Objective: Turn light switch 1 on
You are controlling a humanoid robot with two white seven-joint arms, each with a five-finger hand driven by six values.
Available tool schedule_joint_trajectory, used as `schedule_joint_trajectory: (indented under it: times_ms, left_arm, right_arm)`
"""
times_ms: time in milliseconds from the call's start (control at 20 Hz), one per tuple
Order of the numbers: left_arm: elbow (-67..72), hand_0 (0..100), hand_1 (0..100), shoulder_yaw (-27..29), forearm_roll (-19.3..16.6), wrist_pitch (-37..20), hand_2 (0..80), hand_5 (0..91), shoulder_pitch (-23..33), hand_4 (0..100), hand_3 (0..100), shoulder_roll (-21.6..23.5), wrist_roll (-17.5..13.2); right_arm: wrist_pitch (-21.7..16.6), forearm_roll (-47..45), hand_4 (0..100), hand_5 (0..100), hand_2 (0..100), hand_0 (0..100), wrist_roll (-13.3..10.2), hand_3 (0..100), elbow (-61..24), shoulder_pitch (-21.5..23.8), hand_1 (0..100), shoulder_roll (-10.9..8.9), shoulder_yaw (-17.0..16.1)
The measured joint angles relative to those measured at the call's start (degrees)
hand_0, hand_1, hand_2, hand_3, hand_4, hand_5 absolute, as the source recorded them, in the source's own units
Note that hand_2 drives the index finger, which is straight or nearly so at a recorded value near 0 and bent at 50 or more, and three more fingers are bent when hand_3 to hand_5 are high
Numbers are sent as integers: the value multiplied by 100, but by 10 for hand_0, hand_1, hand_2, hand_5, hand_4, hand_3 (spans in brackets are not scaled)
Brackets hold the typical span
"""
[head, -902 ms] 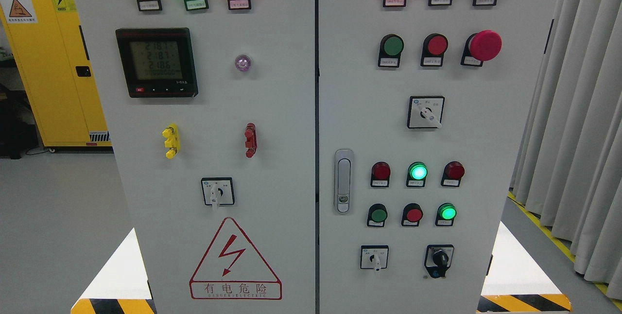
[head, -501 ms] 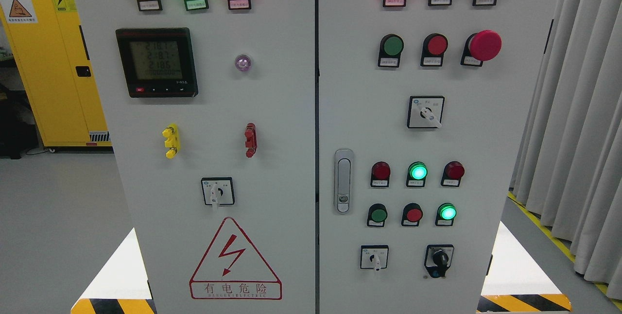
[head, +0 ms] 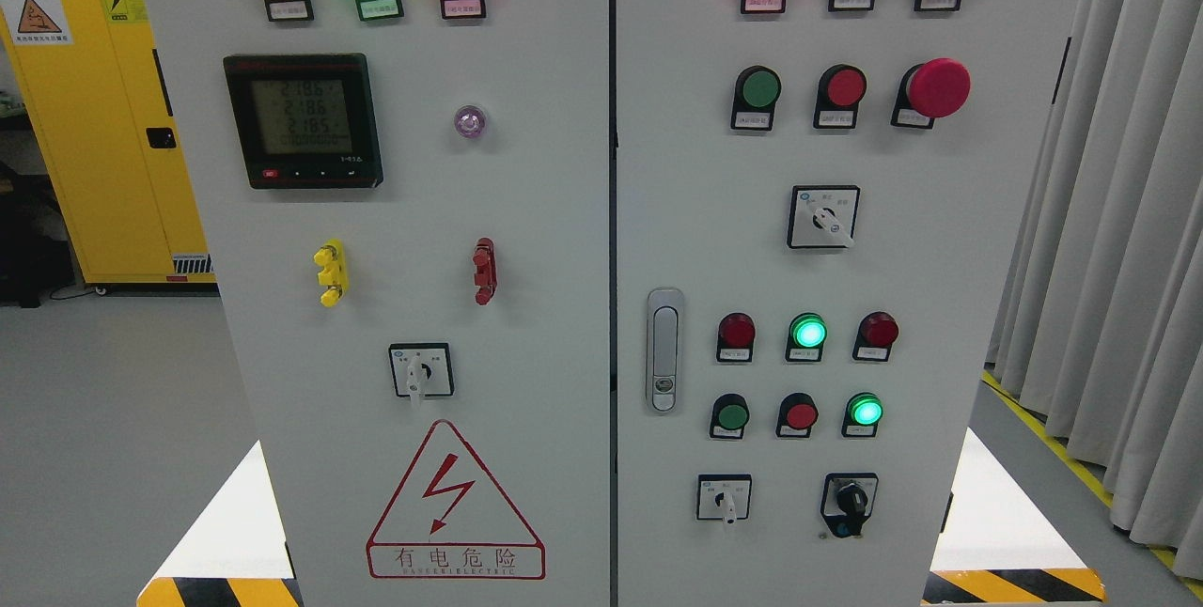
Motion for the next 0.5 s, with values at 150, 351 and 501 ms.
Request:
schedule_joint_trajectory:
  times_ms: [150, 351, 501]
  left_arm:
    - [-429, 159, 299, 111, 1, -383, 0, 0, 140, 60, 99, 34, 262]
    - [-1157, 213, 335, 308, -11, -756, 0, 0, 315, 301, 340, 66, 385]
    - [-1907, 266, 360, 433, -15, -828, 80, 0, 567, 382, 413, 128, 418]
  right_arm:
    - [0, 0, 0, 0, 40, 0, 0, 0, 0, 0, 500, 0, 0]
    - [0, 0, 0, 0, 40, 0, 0, 0, 0, 0, 500, 0, 0]
    - [0, 0, 0, 0, 40, 0, 0, 0, 0, 0, 500, 0, 0]
